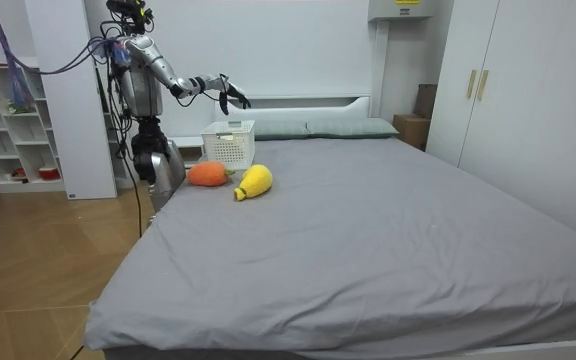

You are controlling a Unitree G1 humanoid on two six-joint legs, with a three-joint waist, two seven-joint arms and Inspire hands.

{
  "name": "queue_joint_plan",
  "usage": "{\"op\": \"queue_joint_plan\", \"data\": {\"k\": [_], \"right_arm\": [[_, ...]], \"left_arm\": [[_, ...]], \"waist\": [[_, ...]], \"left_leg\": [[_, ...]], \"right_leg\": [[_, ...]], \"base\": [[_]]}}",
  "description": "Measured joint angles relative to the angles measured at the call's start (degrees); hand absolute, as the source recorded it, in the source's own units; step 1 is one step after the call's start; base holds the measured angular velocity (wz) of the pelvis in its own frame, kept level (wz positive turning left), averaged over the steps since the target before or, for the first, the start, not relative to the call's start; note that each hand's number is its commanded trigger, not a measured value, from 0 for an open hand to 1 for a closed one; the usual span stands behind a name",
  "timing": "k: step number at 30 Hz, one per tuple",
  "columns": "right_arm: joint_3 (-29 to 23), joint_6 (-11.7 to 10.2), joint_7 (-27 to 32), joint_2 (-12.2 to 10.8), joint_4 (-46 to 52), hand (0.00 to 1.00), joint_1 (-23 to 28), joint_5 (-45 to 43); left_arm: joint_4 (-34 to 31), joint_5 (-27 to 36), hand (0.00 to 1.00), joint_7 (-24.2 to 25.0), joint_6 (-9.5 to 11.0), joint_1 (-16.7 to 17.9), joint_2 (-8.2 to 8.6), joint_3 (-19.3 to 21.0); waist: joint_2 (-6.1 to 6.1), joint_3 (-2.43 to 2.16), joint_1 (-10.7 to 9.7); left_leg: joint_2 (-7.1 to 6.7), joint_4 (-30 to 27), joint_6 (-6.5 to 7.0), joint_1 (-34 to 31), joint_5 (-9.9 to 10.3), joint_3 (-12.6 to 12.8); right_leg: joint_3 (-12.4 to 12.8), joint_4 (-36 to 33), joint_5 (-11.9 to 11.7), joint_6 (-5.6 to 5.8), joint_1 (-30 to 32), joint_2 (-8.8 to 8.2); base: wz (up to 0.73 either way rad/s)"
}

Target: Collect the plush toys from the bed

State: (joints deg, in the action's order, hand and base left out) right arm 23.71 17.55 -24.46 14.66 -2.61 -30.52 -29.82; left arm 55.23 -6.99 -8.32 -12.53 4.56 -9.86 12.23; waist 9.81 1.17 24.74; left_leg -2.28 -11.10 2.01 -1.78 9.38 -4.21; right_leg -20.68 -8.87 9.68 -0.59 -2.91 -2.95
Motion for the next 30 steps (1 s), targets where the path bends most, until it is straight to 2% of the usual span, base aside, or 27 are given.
{"op": "queue_joint_plan", "data": {"k": [2,7,14,17,19,21,25,28,30], "right_arm": [[-0.03,-0.05,-0.09,0.06,0.0,0.0,0.0,0.08],[-0.08,-0.18,-0.08,2.62,-0.01,0.0,0.0,2.92],[-1.39,-0.2,0.41,3.95,-0.57,0.0,0.25,2.47],[-3.87,-0.51,2.2,3.96,-1.16,0.0,1.53,2.75],[-5.67,-0.5,3.21,4.01,-1.22,0.0,2.85,2.79],[-8.06,-0.53,5.4,4.0,-1.49,0.0,4.96,2.69],[-12.03,-1.39,7.63,3.98,-6.19,0.0,5.94,4.01],[-14.95,-1.43,8.93,3.98,-9.21,0.0,6.49,6.09],[-16.35,-1.43,8.94,4.0,-10.37,0.0,6.64,7.15]], "left_arm": [[0.0,0.01,0.0,-0.03,0.0,0.05,0.0,-0.04],[0.2,0.01,0.0,-0.08,0.02,0.08,-0.07,-0.14],[2.44,0.03,0.0,-0.1,-0.02,0.25,-0.13,-0.01],[2.45,0.1,0.0,-0.06,0.01,0.21,-0.13,-0.02],[2.39,0.11,0.0,0.04,0.02,0.52,-0.11,-0.07],[2.06,0.1,0.0,0.03,0.04,1.26,-0.08,0.0],[1.33,0.07,0.0,-0.01,0.28,1.64,0.18,1.1],[1.23,0.13,0.0,-0.11,1.19,1.77,0.22,1.1],[0.9,0.11,0.0,-0.11,1.33,2.29,0.29,1.08]], "waist": [[-0.05,0.02,-0.68],[-0.11,0.01,-1.92],[-1.19,0.19,-4.97],[-1.38,-0.1,-5.82],[-1.85,-0.13,-5.87],[-2.29,-0.31,-7.01],[-2.72,-0.32,-8.54],[-3.5,-0.29,-9.4],[-4.09,-0.62,-10.52]], "left_leg": [[0.08,0.29,0.0,0.22,0.0,0.25],[0.34,0.88,0.0,0.96,0.0,1.47],[0.56,1.46,0.01,1.91,0.01,2.76],[0.64,1.47,0.06,2.02,0.05,3.23],[0.71,1.48,0.14,2.25,0.13,3.84],[0.66,1.52,0.19,2.46,0.16,3.95],[0.66,1.37,0.21,2.67,0.16,3.98],[0.68,1.5,0.24,3.33,0.18,4.03],[0.69,1.59,0.25,3.42,0.19,4.1]], "right_leg": [[0.22,0.04,0.0,-0.01,-0.04,0.04],[1.55,0.08,-0.08,-0.02,-0.04,0.18],[2.56,-0.01,-0.16,-0.03,-0.12,0.17],[2.81,-0.1,-0.17,-0.03,-0.05,0.16],[3.22,-0.27,-0.17,-0.02,-0.08,0.13],[3.34,-0.5,-0.18,0.02,-0.15,0.05],[3.35,-0.78,-0.19,0.04,-0.35,0.01],[3.39,-0.86,-0.19,0.04,-1.01,-0.01],[3.45,-0.89,-0.19,0.04,-1.05,0.0]], "base": [[-0.08],[-0.13],[-0.1],[-0.05],[-0.12],[-0.04],[0.0],[0.0],[0.0]]}}
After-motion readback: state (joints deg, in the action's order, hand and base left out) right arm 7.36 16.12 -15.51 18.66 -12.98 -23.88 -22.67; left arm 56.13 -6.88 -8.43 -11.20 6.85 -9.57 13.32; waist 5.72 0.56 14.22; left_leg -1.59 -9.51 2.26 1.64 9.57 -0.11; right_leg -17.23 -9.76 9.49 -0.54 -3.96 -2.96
